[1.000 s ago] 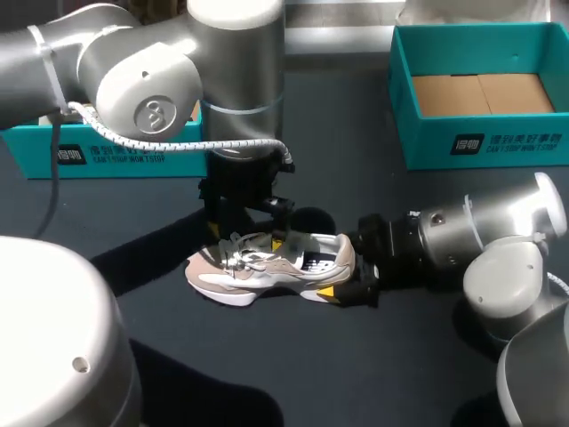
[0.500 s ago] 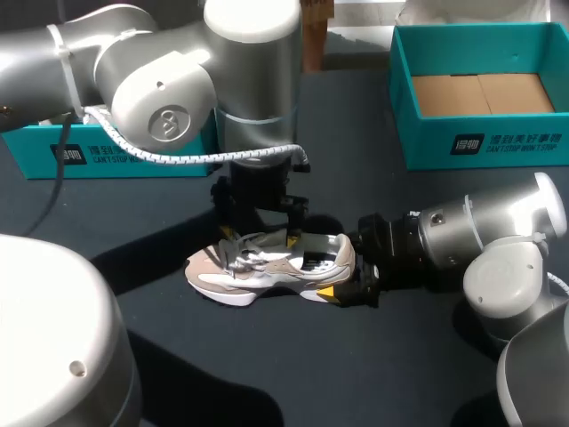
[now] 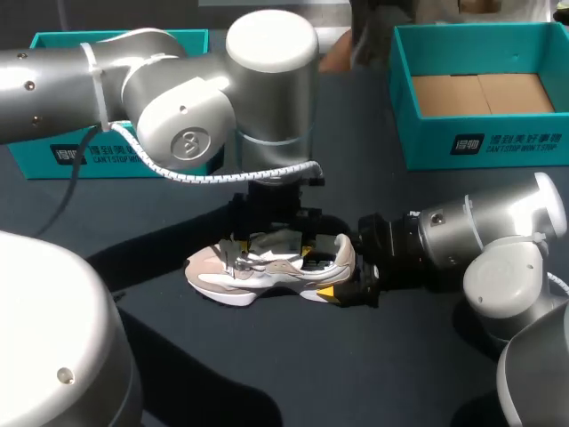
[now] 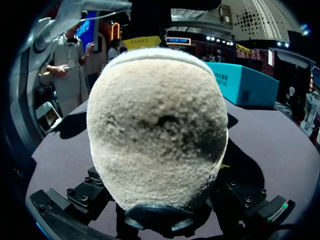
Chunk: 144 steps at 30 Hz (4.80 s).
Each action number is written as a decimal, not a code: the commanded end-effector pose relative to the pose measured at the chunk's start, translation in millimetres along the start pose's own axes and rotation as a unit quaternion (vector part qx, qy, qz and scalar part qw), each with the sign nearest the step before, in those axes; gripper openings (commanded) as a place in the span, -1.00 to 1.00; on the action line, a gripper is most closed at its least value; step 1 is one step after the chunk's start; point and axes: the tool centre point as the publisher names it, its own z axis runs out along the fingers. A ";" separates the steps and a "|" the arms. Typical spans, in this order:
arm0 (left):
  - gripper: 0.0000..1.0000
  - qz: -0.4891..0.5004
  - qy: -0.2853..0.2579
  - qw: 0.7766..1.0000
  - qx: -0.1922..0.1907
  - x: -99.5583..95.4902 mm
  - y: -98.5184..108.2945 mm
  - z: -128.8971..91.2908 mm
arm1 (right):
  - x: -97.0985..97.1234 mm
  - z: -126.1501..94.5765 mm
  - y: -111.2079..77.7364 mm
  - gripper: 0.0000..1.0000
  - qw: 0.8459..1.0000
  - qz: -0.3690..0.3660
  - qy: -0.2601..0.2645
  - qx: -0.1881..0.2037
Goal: Take the shoe out of the shoebox, open the shoe tongue, remove and reinsert the insole, then place the shoe into the shoebox
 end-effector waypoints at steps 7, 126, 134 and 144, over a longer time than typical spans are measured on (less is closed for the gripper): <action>1.00 0.003 -0.004 1.000 -0.007 16.3 -12.4 10.5 | -1.1 5.2 -3.7 -1.00 1.000 0.000 -0.001 0.002; 1.00 0.648 -0.004 0.761 -0.001 -16.8 -17.7 -76.2 | -1.1 5.2 -3.7 -1.00 1.000 0.000 -0.001 0.002; 0.71 0.764 -0.048 0.643 0.020 12.8 -9.4 -79.1 | -1.1 5.2 -3.7 -1.00 1.000 0.000 -0.001 0.002; -1.00 0.803 -0.030 0.594 0.031 17.0 -4.1 -81.6 | -1.1 5.2 -3.7 -1.00 1.000 0.000 -0.001 0.002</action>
